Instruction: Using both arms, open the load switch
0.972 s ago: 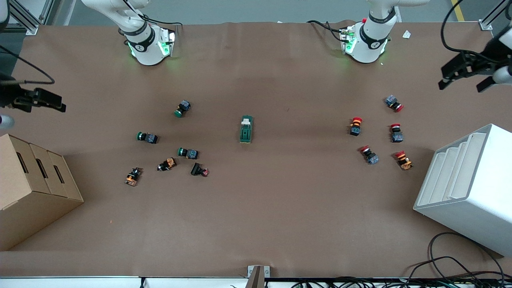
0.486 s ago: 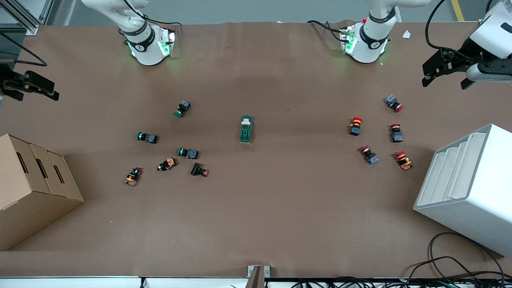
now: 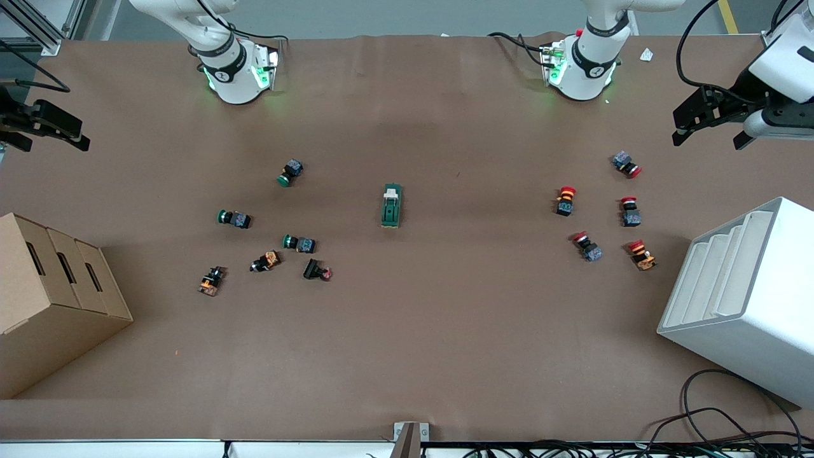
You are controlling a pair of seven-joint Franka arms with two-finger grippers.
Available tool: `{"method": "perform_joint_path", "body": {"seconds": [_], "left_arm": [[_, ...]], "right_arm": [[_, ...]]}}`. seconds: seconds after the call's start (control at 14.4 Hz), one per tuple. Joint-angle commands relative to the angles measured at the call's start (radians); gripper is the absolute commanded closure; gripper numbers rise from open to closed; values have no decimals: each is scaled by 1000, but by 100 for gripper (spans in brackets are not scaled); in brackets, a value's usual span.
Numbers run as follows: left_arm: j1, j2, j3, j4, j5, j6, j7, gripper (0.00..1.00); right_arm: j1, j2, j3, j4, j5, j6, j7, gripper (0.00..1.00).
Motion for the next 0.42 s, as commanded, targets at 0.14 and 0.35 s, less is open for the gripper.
{"method": "perform_joint_path", "body": {"seconds": [0.14, 0.35], "left_arm": [[7, 12, 4, 30, 9, 5, 19, 0], [6, 12, 5, 35, 9, 3, 17, 0]], "right_arm": [[5, -65, 2, -84, -1, 15, -5, 0], [2, -65, -1, -82, 1, 21, -5, 0]]}}
